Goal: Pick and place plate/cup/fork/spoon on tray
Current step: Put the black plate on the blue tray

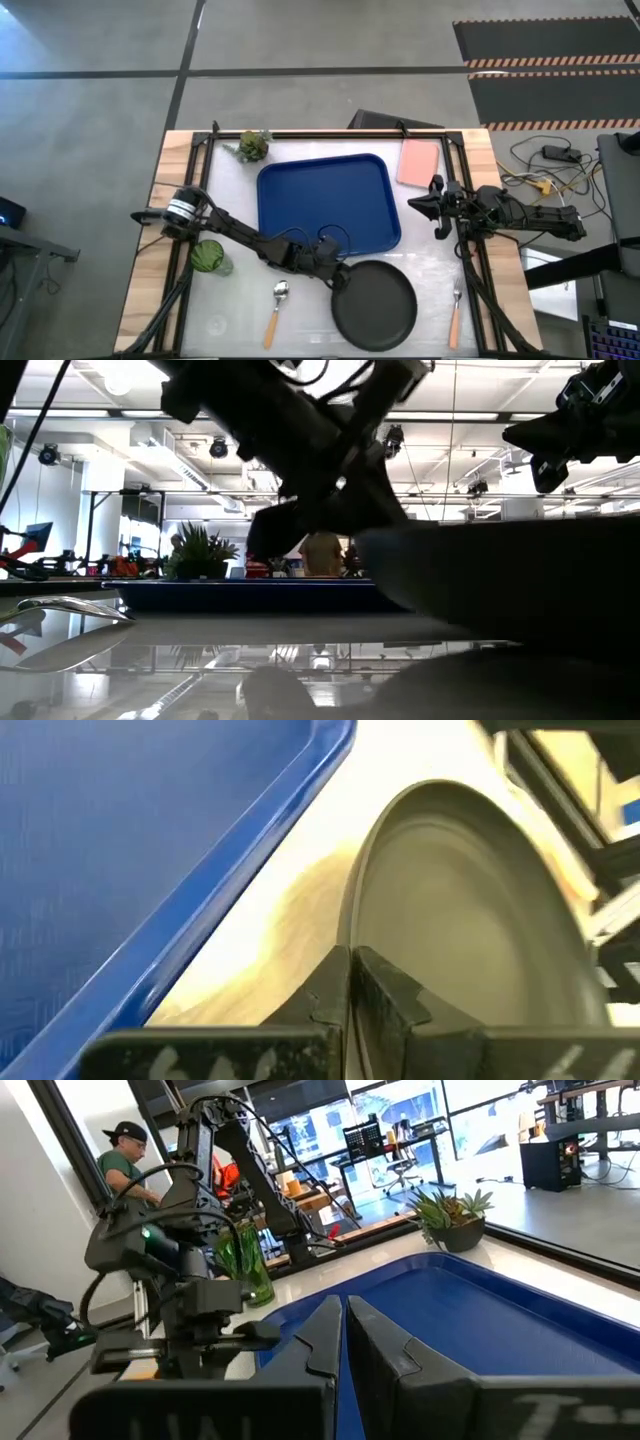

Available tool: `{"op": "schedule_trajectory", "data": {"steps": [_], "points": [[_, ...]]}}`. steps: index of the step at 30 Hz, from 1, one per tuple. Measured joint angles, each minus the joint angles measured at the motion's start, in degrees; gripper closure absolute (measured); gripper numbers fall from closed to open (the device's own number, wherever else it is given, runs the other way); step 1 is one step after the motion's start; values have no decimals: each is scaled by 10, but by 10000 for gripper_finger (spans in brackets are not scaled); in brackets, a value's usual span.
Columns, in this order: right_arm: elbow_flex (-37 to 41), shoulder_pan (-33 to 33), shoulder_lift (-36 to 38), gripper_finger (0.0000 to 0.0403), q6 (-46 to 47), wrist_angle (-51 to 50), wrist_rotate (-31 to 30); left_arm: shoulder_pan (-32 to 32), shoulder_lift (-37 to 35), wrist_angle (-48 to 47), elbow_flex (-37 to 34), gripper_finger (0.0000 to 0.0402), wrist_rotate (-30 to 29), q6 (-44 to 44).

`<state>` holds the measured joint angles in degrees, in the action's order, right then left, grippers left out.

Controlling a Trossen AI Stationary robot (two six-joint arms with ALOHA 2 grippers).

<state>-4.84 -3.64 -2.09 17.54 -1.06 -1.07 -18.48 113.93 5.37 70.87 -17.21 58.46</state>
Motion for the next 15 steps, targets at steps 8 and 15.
{"op": "schedule_trajectory", "data": {"steps": [8, 15], "points": [[0, 0, 0, 394, 0, -1, 0, 12, -52, -2, -3, 401, -5, -26], [0, 0, 1, 394, 0, -4, 0, 33, -115, -51, -4, 402, -34, -80]]}}
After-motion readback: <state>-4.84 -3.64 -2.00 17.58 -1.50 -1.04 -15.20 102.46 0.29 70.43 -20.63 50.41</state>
